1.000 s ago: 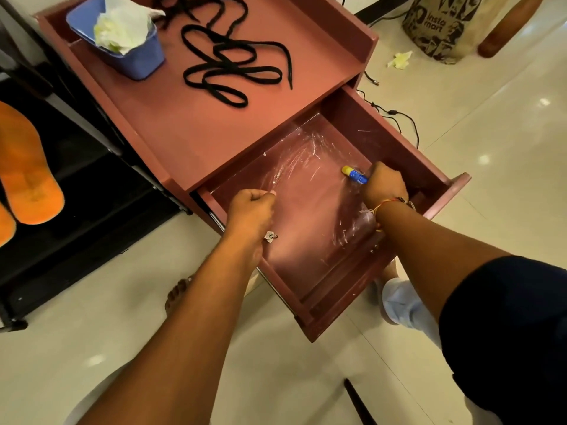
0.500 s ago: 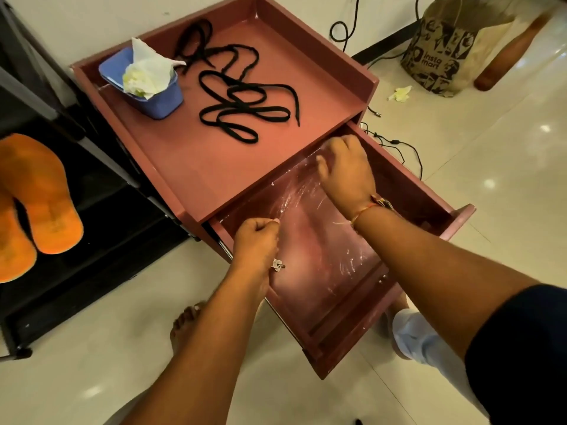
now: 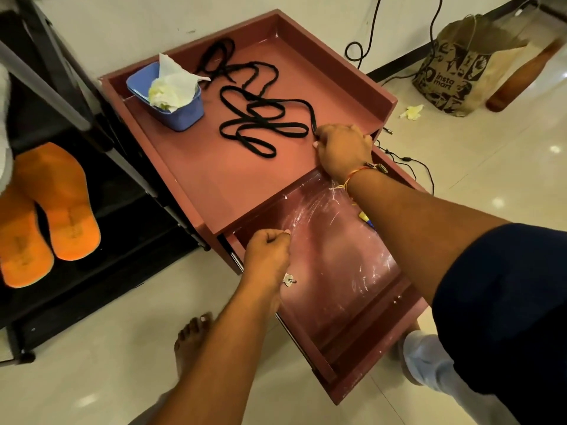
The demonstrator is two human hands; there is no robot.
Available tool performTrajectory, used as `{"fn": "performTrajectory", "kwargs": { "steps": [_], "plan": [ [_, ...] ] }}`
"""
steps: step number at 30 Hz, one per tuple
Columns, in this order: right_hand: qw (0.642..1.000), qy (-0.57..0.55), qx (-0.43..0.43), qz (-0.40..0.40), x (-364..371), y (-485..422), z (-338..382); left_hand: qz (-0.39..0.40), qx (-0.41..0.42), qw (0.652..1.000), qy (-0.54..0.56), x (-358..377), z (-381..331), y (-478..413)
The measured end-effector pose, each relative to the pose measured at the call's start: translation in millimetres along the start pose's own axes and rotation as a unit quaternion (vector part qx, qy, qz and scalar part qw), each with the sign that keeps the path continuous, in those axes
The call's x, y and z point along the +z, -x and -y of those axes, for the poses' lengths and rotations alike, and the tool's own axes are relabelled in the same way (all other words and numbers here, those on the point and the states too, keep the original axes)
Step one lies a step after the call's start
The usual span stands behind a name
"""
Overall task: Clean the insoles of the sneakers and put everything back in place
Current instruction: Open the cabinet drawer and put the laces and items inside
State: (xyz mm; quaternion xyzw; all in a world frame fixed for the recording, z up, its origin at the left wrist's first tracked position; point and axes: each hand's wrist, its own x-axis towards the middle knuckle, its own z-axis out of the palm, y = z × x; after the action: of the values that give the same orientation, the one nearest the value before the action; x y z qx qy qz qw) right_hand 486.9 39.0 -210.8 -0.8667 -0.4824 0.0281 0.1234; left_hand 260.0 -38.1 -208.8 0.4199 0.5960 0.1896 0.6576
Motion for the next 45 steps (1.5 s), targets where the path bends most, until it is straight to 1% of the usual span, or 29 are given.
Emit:
{"fn": "performTrajectory", "kwargs": {
  "steps": [3, 5, 9, 11, 13, 15, 17, 19, 21, 22, 24, 26, 27, 28, 30, 31, 33, 34, 35, 36, 37, 38, 39, 40, 41, 42, 44, 45],
  "plan": [
    [0.997, 0.058, -0.017, -0.051, -4.1, 3.6, 4.0, 0.007, 0.0, 1.0, -0.001, -0.2, 1.6, 0.4],
    [0.997, 0.056, -0.017, -0.051, -5.0, 3.5, 5.8, 0.009, 0.0, 1.0, -0.003, -0.4, 2.6, -0.5],
    [0.997, -0.056, 0.031, -0.032, -9.1, -0.2, 6.8, 0.008, -0.002, 1.0, 0.007, -1.0, 2.5, -1.7],
    [0.994, -0.078, 0.064, -0.032, -10.2, -0.1, 7.6, 0.01, -0.004, 1.0, 0.011, -1.2, 2.2, -2.5],
    [0.989, -0.103, 0.109, -0.005, -13.8, 3.9, 8.5, 0.011, -0.003, 1.0, 0.01, -0.9, 1.6, -2.6],
    [0.974, -0.172, 0.149, 0.019, -18.6, 12.4, 6.7, 0.01, -0.002, 1.0, 0.01, -0.5, 1.0, -2.0],
    [0.943, -0.283, 0.173, 0.008, -25.9, 30.9, 5.2, 0.013, 0.002, 1.0, 0.016, -0.5, -0.4, 0.2],
    [0.918, -0.362, 0.159, -0.014, -35.9, 59.3, 4.3, 0.012, 0.025, 0.999, 0.018, 0.7, -3.5, 2.6],
    [0.914, -0.387, 0.122, 0.0, -51.2, 94.8, 4.0, -0.007, 0.103, 0.995, -0.02, 1.6, -9.2, 7.4],
    [0.915, -0.388, 0.106, 0.022, -59.9, 113.5, 4.0, -0.02, 0.16, 0.985, -0.053, 1.6, -12.4, 12.0],
    [0.925, -0.366, 0.078, 0.065, -76.4, 147.7, 3.9, -0.026, 0.276, 0.954, -0.119, 1.3, -16.8, 20.6],
    [0.937, -0.328, 0.049, 0.107, -94.1, 177.1, 5.7, -0.004, 0.359, 0.913, -0.192, 0.9, -18.8, 28.2],
    [0.94, -0.316, 0.034, 0.124, -103.3, 189.0, 6.7, 0.012, 0.385, 0.895, -0.225, 0.8, -19.4, 31.5],
    [0.942, -0.308, 0.017, 0.134, -110.9, 198.4, 7.1, 0.031, 0.404, 0.88, -0.247, 0.6, -19.6, 33.3],
    [0.934, -0.324, -0.005, 0.15, -123.3, 212.4, 6.8, 0.073, 0.421, 0.866, -0.26, 0.3, -20.1, 37.8],
    [0.926, -0.343, -0.004, 0.161, -128.7, 217.0, 6.5, 0.093, 0.425, 0.859, -0.27, -0.6, -19.7, 40.7],
    [0.911, -0.364, 0.008, 0.194, -134.2, 220.9, 5.3, 0.143, 0.434, 0.829, -0.324, -1.5, -18.4, 46.0],
    [0.906, -0.368, 0.018, 0.209, -135.2, 220.5, 5.0, 0.173, 0.429, 0.82, -0.336, -1.1, -16.4, 47.4],
    [0.9, -0.375, 0.029, 0.218, -135.1, 218.7, 4.9, 0.202, 0.409, 0.829, -0.323, -0.8, -15.9, 50.5],
    [0.891, -0.397, 0.047, 0.216, -133.1, 215.9, 4.6, 0.227, 0.366, 0.856, -0.284, -0.4, -16.8, 54.9],
    [0.872, -0.434, 0.076, 0.212, -131.0, 212.2, 5.0, 0.243, 0.312, 0.888, -0.235, 0.3, -18.4, 58.9],
    [0.847, -0.476, 0.111, 0.209, -127.7, 207.3, 5.4, 0.253, 0.266, 0.911, -0.189, 0.6, -20.8, 61.9],
    [0.829, -0.5, 0.143, 0.206, -125.2, 201.2, 6.2, 0.257, 0.24, 0.923, -0.153, 0.0, -23.4, 63.3],
    [0.823, -0.503, 0.164, 0.208, -120.4, 194.3, 4.9, 0.254, 0.228, 0.931, -0.13, -1.0, -25.1, 62.7],
    [0.832, -0.483, 0.168, 0.216, -118.5, 188.1, 3.8, 0.238, 0.232, 0.936, -0.118, -3.5, -26.2, 59.8],
    [0.848, -0.452, 0.155, 0.229, -115.2, 182.5, 0.6, 0.212, 0.248, 0.938, -0.121, -7.0, -27.0, 55.1],
    [0.881, -0.39, 0.098, 0.25, -115.6, 174.1, -2.2, 0.173, 0.285, 0.933, -0.134, -17.3, -28.9, 45.1],
    [0.888, -0.378, 0.074, 0.252, -117.1, 171.5, -1.5, 0.171, 0.289, 0.931, -0.139, -21.9, -29.0, 40.9]
  ]
}}
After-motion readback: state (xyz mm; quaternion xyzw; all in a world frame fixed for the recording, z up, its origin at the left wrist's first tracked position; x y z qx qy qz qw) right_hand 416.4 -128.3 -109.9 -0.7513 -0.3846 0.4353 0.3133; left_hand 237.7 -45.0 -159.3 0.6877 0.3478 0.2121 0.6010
